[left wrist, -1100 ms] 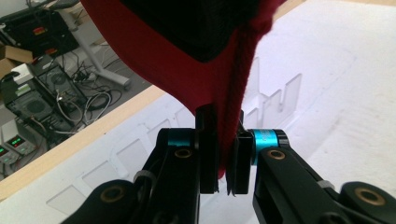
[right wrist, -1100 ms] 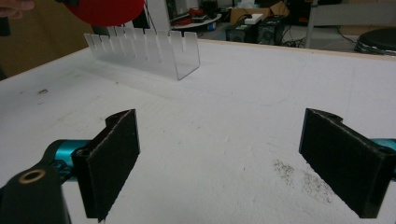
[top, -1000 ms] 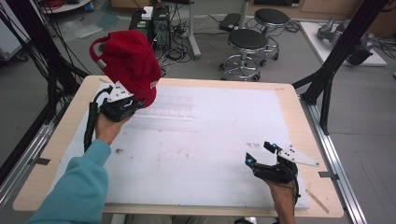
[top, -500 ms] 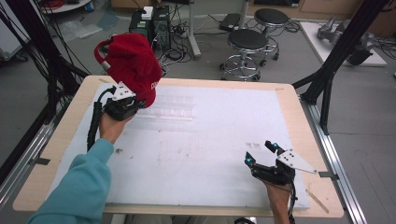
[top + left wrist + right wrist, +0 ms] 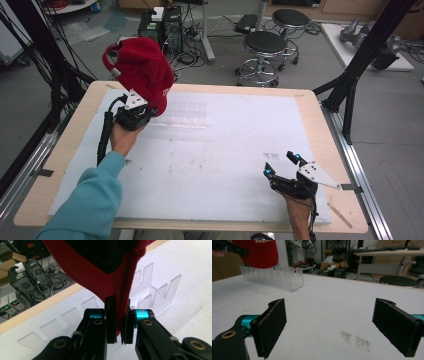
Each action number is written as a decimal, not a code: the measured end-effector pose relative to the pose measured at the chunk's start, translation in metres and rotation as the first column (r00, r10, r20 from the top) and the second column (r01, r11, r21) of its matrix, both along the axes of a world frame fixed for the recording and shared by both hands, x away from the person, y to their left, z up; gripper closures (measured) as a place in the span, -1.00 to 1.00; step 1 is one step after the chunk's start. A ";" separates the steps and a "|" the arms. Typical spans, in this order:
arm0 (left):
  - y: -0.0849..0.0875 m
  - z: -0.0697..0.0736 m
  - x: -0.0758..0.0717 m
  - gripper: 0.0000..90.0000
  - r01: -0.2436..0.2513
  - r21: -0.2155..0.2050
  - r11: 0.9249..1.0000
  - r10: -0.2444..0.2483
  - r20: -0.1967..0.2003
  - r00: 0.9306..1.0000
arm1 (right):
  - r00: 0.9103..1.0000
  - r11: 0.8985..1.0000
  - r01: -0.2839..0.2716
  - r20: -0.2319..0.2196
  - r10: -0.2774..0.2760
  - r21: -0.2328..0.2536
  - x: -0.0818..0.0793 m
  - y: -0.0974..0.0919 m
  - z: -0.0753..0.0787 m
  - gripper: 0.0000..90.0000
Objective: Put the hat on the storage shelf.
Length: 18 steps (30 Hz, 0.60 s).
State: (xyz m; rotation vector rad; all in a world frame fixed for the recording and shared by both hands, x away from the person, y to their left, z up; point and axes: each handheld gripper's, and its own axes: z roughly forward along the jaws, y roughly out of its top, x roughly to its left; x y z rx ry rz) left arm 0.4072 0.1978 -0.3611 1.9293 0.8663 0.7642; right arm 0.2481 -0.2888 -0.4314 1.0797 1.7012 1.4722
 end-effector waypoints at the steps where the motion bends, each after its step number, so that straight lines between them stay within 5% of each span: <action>1: 0.000 0.000 0.000 0.89 -0.001 -0.002 1.000 0.001 -0.001 1.000 | 1.000 1.000 0.007 0.007 -0.007 0.006 -0.002 -0.002 -0.001 -0.76; 8: -0.002 -0.002 0.001 0.89 -0.020 -0.017 1.000 0.020 -0.003 1.000 | 0.999 0.999 0.036 -0.004 -0.036 0.039 -0.008 -0.009 -0.014 -0.76; 18: -0.007 -0.005 0.003 0.89 -0.043 -0.031 0.999 0.043 -0.015 0.999 | 0.999 0.998 0.042 0.015 -0.043 0.054 0.002 0.001 -0.016 -0.76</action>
